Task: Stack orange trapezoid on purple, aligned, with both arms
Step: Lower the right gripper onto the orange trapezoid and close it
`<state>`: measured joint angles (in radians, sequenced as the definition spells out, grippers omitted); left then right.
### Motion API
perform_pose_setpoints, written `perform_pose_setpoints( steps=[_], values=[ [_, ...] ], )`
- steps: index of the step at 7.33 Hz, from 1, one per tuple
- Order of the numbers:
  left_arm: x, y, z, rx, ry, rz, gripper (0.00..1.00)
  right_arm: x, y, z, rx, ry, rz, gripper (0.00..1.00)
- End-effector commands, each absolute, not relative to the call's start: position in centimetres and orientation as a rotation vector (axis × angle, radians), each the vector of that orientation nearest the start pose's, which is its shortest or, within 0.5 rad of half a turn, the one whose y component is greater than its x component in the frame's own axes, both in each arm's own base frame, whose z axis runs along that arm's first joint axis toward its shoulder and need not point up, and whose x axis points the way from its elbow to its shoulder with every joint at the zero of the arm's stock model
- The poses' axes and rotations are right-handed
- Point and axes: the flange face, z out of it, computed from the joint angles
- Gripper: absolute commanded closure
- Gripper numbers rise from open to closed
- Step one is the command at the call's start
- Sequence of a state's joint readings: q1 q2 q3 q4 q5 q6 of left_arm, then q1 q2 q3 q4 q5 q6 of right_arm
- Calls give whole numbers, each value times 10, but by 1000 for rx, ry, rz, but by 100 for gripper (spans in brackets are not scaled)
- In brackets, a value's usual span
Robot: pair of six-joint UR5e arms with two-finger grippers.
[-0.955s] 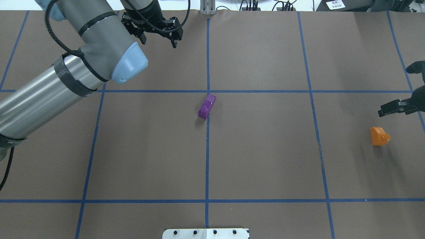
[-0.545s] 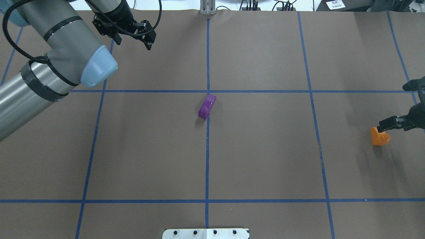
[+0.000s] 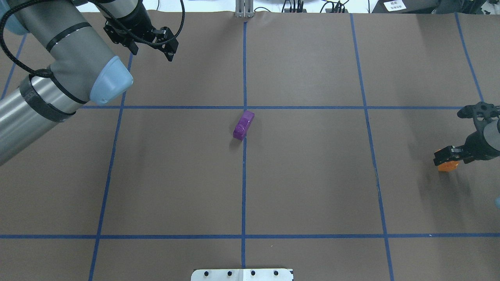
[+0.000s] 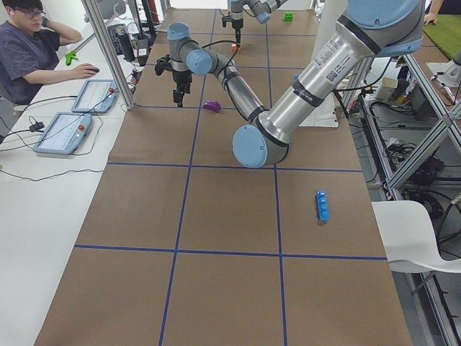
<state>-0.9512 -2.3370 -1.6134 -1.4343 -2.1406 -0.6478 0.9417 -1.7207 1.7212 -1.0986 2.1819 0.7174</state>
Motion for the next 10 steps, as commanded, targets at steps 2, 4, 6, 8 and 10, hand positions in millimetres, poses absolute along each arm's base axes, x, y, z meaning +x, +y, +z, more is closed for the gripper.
perform_pose_setpoints(
  steps=[2, 4, 6, 8, 10],
  values=[
    [338, -610, 201, 194, 824, 163, 0, -211, -421, 616, -7, -729, -52, 22],
    [338, -610, 202, 195, 823, 163, 0, -211, -421, 616, -11, -730, -52, 23],
    [338, -610, 202, 194, 822, 165, 0, -213, -419, 615, -18, -737, -57, 23],
    [339, -608, 201, 192, 822, 165, 0, -213, -417, 616, -22, -738, -59, 23],
    [335, -605, 195, 203, 828, 167, 0, -216, -414, 618, -36, -731, -64, 39]
  ],
)
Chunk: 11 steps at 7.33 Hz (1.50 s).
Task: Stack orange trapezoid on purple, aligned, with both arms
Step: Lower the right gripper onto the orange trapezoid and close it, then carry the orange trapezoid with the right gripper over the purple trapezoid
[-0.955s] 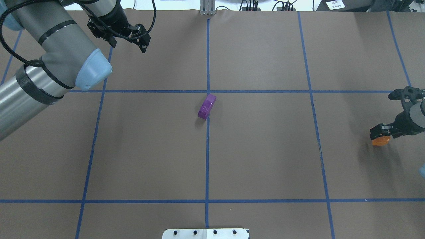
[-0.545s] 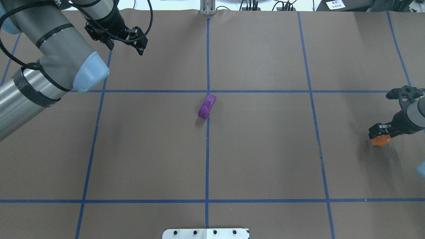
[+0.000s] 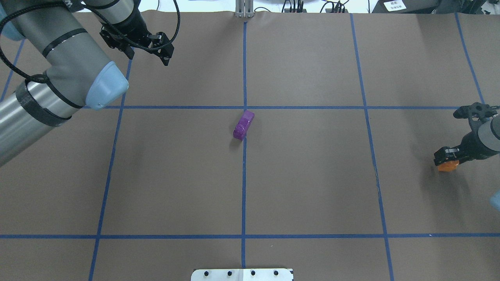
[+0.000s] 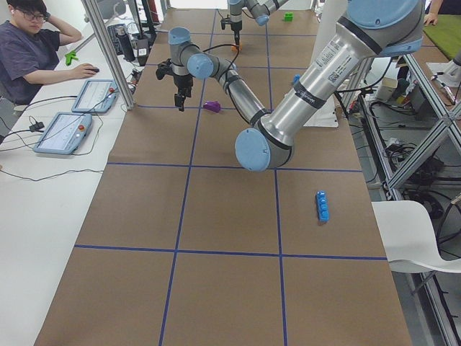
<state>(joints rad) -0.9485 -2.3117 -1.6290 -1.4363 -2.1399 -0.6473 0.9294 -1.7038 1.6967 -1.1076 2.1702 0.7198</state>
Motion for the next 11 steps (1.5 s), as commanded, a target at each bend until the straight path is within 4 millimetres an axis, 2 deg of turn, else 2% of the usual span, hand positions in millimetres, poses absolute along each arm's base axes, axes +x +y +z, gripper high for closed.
perform_pose_setpoints(
  steps=[1, 2, 3, 4, 5, 6, 7, 8, 9, 10, 11],
  values=[
    [336, -605, 195, 202, 829, 168, 0, -217, -413, 617, -37, -731, -67, 58],
    [336, -605, 196, 201, 828, 168, 0, -217, -412, 617, -38, -729, -65, 88],
    [335, -605, 196, 203, 829, 167, 0, -216, -413, 610, -55, -735, 7, 100],
    [334, -603, 193, 209, 832, 169, 0, -219, -416, 589, -51, -756, 42, 100],
    [333, -604, 195, 208, 830, 166, 0, -228, -425, 541, -91, -770, 44, 100],
    [329, -598, 214, 202, 821, 174, 0, -242, -469, 466, -112, -759, 81, 100],
    [319, -595, 228, 219, 802, 213, 0, -272, -507, 385, -119, -742, 85, 100],
    [299, -591, 256, 218, 781, 222, 0, -309, -523, 314, -143, -729, 74, 100],
    [275, -593, 284, 224, 754, 245, 0, -344, -534, 256, -160, -747, 116, 100],
    [245, -596, 321, 219, 725, 269, 0, -386, -540, 209, -186, -764, 158, 100],
    [217, -597, 354, 213, 697, 285, 0, -439, -549, 163, -242, -759, 228, 100]
  ],
)
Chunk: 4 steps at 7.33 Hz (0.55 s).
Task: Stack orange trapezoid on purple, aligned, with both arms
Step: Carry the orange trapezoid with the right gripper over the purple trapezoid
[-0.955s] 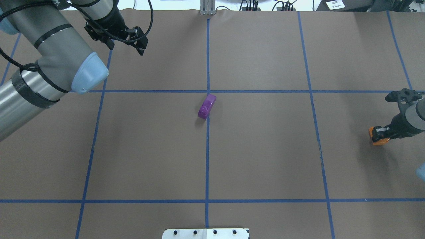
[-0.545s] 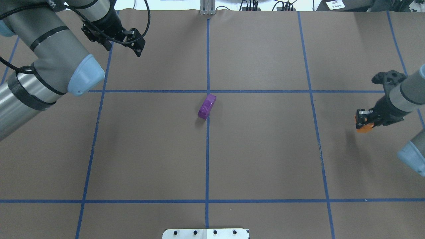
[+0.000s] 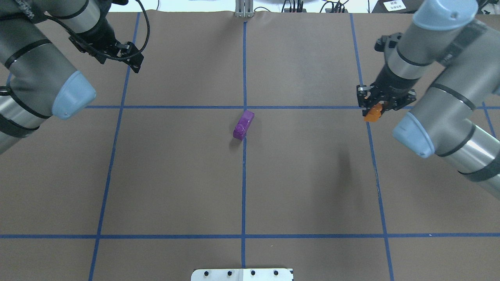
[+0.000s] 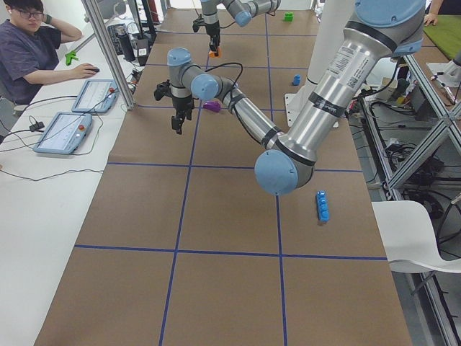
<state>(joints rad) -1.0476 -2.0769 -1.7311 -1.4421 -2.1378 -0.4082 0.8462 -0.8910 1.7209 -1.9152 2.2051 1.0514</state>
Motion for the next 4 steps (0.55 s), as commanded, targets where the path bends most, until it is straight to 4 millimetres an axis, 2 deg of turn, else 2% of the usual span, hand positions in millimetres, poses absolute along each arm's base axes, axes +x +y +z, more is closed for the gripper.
perform_pose_setpoints(
  steps=[1, 2, 3, 4],
  values=[
    [196, -596, 380, 201, 677, 292, 0, -490, -551, 130, -262, -742, 260, 100],
    [179, -595, 396, 195, 663, 291, 0, -530, -549, 121, -225, -779, 280, 100],
    [174, -593, 406, 184, 658, 282, 0, -565, -545, 132, -206, -798, 380, 100],
    [174, -593, 410, 175, 656, 279, 0, -586, -538, 139, -176, -800, 417, 100]
  ],
)
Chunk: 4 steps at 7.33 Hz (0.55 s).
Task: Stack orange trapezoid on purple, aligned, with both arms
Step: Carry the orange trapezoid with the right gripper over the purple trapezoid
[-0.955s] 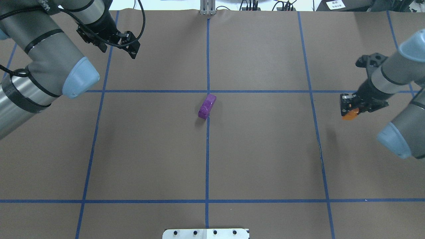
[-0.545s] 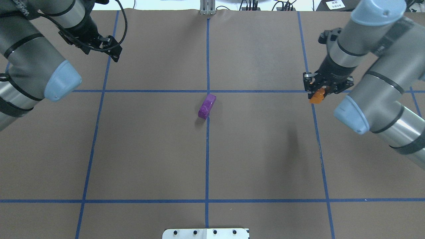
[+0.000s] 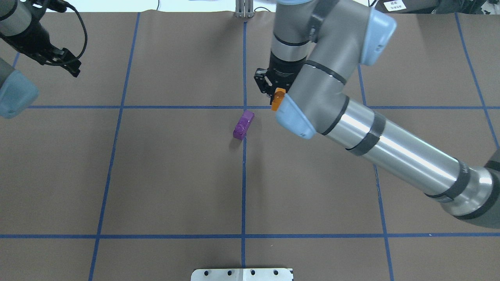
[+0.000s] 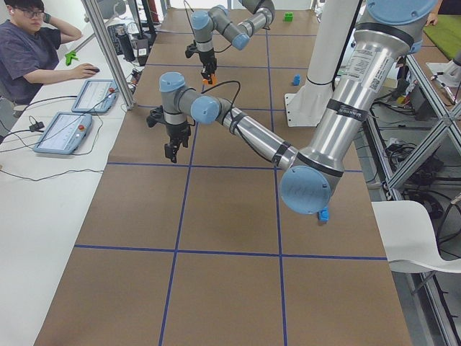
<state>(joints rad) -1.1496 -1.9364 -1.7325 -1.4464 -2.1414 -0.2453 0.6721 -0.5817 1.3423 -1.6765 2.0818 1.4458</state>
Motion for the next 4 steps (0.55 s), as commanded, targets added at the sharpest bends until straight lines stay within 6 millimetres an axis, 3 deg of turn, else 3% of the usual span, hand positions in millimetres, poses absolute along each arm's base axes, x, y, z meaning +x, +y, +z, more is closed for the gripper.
perform_pose_setpoints(
  steps=[1, 4],
  values=[
    [174, -593, 410, 174, 656, 278, 0, -593, -531, 142, -190, -785, 438, 100],
    [175, -594, 412, 172, 655, 279, 0, -606, -515, 144, -258, -750, 548, 100]
  ],
)
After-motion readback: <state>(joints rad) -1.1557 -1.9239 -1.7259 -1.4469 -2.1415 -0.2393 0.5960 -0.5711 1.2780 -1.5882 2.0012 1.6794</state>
